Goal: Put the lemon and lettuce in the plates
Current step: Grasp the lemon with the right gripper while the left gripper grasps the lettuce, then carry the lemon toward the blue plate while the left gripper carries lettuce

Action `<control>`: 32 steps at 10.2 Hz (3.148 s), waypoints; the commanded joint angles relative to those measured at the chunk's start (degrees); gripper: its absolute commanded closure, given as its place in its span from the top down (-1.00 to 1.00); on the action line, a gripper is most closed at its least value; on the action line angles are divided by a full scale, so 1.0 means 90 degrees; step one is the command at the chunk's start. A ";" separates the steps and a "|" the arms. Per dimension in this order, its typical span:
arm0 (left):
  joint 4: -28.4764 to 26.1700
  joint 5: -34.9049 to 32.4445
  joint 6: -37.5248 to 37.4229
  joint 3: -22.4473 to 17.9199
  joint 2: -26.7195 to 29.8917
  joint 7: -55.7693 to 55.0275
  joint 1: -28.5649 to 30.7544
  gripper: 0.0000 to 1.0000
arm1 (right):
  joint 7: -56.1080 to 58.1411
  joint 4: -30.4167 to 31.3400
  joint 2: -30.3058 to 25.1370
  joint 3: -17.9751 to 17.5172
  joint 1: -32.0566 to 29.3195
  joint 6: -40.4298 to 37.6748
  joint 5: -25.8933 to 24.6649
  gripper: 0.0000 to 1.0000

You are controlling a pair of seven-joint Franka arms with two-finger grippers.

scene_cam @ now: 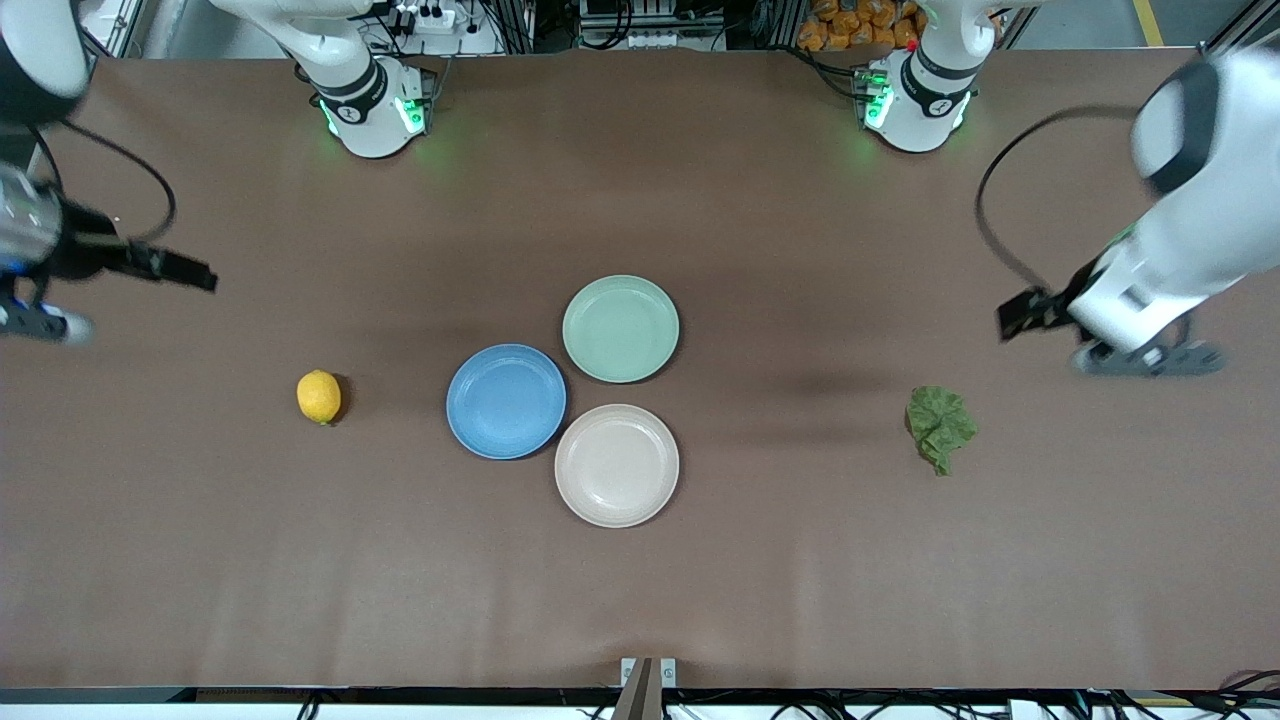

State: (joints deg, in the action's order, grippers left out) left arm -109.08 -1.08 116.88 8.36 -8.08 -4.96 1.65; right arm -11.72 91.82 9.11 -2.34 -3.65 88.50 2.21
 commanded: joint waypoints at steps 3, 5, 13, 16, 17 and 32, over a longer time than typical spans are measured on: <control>-0.0497 -0.0446 0.1913 0.0028 -0.1628 -0.0074 0.0032 1.00 | 0.1388 0.0410 0.1428 -0.0042 -0.0229 0.1627 -0.0138 1.00; -0.0507 -0.0495 0.2421 0.0008 -0.2147 -0.0074 0.0032 1.00 | 0.1478 0.1142 0.1652 -0.0042 -0.0230 0.2730 -0.0196 1.00; -0.0429 -0.1022 0.3176 -0.0002 -0.2824 -0.0180 0.0101 -1.00 | 0.1478 0.1994 0.2385 -0.0042 -0.0171 0.4179 -0.0226 0.96; -0.0205 -0.1003 0.3156 0.0260 -0.2561 -0.0589 -0.0094 -1.00 | 0.1566 0.1976 0.2347 -0.0062 -0.0171 0.4200 -0.0226 -0.67; -0.0146 -0.1003 0.3137 0.0330 -0.2424 -0.0969 -0.0375 -1.00 | 0.1508 0.1927 0.2299 -0.0071 -0.0171 0.4132 -0.0149 -1.00; 0.2980 -0.1042 0.3276 0.0068 -0.4027 -0.5582 -0.3777 1.00 | -0.1110 0.0364 0.3148 -0.0784 0.1236 0.3839 0.2431 1.00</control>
State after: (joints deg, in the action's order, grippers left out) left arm -82.31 -8.79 149.34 9.83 -47.19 -55.68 -32.42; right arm -21.96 96.21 36.76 -9.03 8.41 123.31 22.98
